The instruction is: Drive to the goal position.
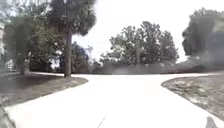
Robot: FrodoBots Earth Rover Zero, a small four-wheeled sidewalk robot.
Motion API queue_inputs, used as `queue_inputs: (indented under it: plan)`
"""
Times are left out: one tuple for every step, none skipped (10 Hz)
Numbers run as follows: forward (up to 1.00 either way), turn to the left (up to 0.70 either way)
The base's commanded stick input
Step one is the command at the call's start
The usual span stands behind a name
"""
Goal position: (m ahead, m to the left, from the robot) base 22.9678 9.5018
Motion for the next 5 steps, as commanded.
queue_inputs:
  plan:
    - [0.70, 0.00]
    - [0.70, 0.00]
    - [0.70, 0.00]
    - [0.70, 0.00]
    - [0.70, 0.00]
